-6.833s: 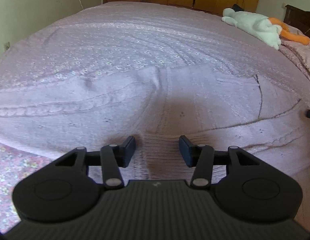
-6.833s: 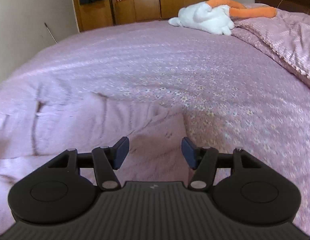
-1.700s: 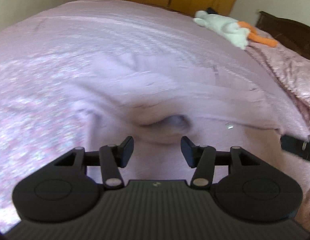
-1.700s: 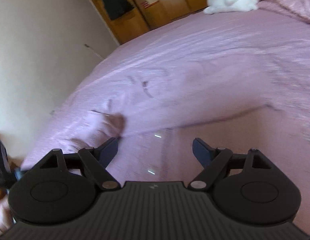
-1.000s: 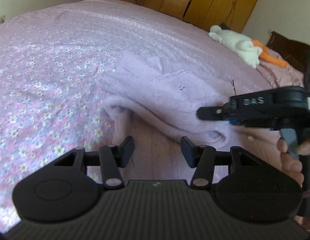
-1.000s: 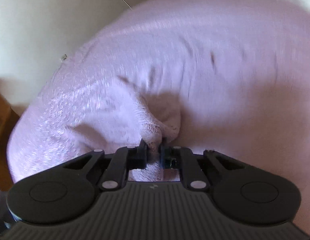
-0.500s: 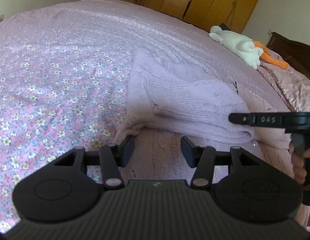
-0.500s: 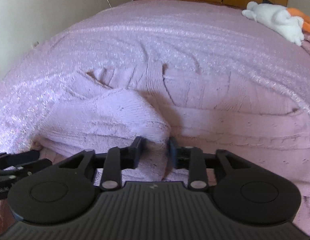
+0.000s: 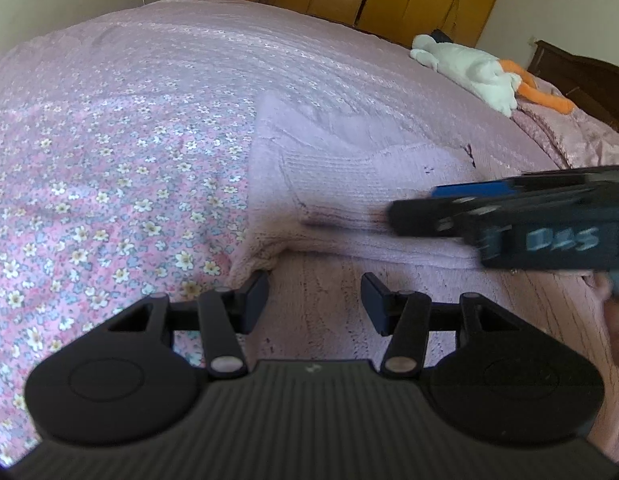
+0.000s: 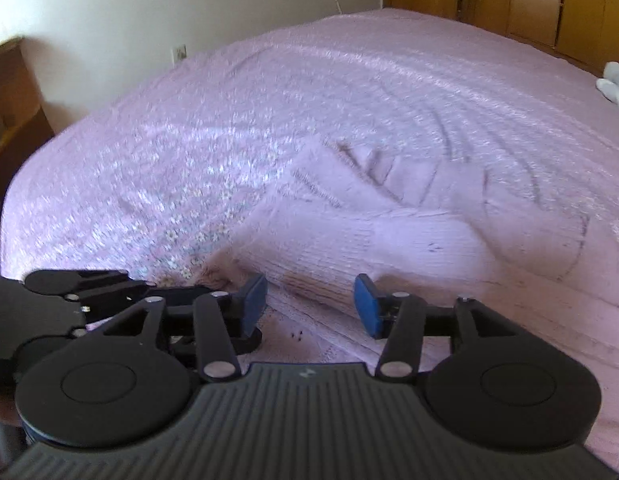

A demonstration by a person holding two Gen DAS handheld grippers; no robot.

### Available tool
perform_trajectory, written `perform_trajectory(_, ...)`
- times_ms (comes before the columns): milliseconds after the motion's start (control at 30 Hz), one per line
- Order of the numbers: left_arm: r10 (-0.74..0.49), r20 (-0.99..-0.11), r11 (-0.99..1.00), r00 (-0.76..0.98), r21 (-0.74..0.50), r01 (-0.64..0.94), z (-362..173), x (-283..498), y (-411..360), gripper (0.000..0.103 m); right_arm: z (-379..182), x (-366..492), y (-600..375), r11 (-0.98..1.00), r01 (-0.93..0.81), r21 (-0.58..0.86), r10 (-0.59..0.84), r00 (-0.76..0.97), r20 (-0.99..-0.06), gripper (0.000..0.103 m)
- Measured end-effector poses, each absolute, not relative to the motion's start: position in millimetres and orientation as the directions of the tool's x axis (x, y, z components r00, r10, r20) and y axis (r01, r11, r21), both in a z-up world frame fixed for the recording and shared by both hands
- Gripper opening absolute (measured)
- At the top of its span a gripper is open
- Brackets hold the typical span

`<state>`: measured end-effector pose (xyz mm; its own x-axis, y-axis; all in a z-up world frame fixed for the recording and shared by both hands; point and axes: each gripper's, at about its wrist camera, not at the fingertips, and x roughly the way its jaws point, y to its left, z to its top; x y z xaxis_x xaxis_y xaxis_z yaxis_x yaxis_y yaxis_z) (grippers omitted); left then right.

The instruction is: Fold small clothes

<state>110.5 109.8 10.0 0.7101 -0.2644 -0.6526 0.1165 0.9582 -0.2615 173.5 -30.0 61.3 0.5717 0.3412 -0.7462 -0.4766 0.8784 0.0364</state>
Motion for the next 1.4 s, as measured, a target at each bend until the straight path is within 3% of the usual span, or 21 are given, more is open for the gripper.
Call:
perform_trajectory(233,-0.248,-0.655,0.967,0.714,-0.216,0.138,9.2,109.9,103.8,0.054,34.6,193.8,-14.5,0.873,-0.485,-0.045,0.299,0.608,-0.736,0.064)
perform_trajectory(300,-0.239,-0.656,0.969,0.716,-0.203,0.137,8.7,109.6,101.9,0.054,30.5,197.1,-13.3,0.881,-0.471,-0.048,0.297,0.627,-0.72,0.046)
perform_trajectory(333,-0.236,-0.656,0.97,0.717,-0.2,0.137,8.5,109.6,101.6,0.054,30.2,198.8,-14.2,0.892,-0.45,-0.047,0.283,0.636,-0.718,0.027)
perform_trajectory(367,-0.233,-0.656,0.971,0.718,-0.196,0.135,8.4,109.6,100.8,0.054,32.4,199.3,-17.5,0.903,-0.428,-0.045,0.272,0.649,-0.711,0.014)
perform_trajectory(400,-0.23,-0.658,0.972,0.717,-0.193,0.135,8.4,109.4,100.4,0.054,33.5,201.4,-20.3,0.908,-0.418,-0.032,0.278,0.658,-0.7,0.01)
perform_trajectory(633,-0.22,-0.663,0.975,0.716,-0.176,0.137,8.3,108.3,99.8,0.054,85.6,190.3,-85.4,0.955,-0.296,0.02,0.253,0.778,-0.575,0.008)
perform_trajectory(833,-0.218,-0.665,0.974,0.714,-0.192,0.119,7.9,110.0,101.2,0.054,108.6,176.9,-161.4,0.991,-0.135,0.001,0.117,0.851,-0.512,0.008)
perform_trajectory(1000,-0.218,-0.668,0.974,0.712,-0.194,0.116,7.4,111.5,101.6,0.054,97.1,164.9,-220.2,0.999,-0.003,0.037,0.021,0.854,-0.52,0.008)
perform_trajectory(1300,-0.192,-0.679,0.981,0.708,-0.16,0.112,7.8,111.9,97.9,0.054,10.8,147.3,-270.6,0.97,0.169,0.172,-0.019,0.766,-0.643,0.009)
perform_trajectory(1400,-0.186,-0.683,0.982,0.707,-0.148,0.116,8.2,111.3,97.3,0.055,1.4,142.1,-275.4,0.951,0.174,0.256,0.023,0.785,-0.62,0.022)
